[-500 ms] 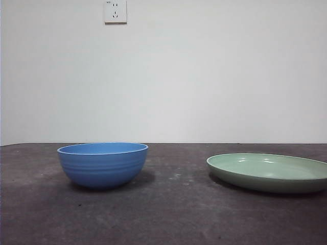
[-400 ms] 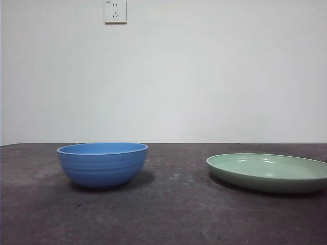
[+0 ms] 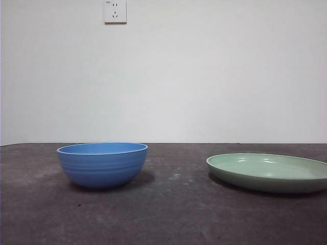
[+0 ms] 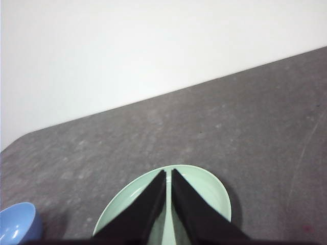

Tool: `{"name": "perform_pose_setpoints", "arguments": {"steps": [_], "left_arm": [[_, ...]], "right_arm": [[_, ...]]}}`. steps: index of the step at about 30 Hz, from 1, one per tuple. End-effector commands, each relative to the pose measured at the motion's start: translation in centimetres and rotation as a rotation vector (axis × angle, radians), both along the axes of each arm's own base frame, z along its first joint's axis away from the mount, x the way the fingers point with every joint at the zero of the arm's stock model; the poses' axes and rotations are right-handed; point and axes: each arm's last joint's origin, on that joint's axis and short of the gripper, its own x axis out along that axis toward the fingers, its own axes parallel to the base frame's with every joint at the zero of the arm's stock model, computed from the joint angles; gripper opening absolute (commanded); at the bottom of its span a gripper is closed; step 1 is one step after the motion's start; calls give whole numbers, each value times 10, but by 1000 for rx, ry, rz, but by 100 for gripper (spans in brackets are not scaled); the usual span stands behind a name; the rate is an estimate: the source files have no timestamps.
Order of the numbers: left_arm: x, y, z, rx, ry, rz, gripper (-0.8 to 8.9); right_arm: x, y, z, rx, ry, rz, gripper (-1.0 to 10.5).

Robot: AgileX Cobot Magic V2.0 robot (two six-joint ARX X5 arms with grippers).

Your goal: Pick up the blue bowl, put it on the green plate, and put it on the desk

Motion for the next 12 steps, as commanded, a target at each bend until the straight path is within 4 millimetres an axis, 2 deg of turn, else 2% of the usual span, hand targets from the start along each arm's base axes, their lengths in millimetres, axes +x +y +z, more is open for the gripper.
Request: {"name": "perform_pose_setpoints", "arguments": {"steps": [1,6,12], "left_arm": [[1,-1,19,36,4,-47,10],[9,-4,44,110,91,-171,10],[24,-10,69,167,173,-395,10]], "right_arm": [[-2,0,22,-34,8,5,10],[3,2,53,-117,113,85,10],[19,6,81,-207,275,274,10]]}}
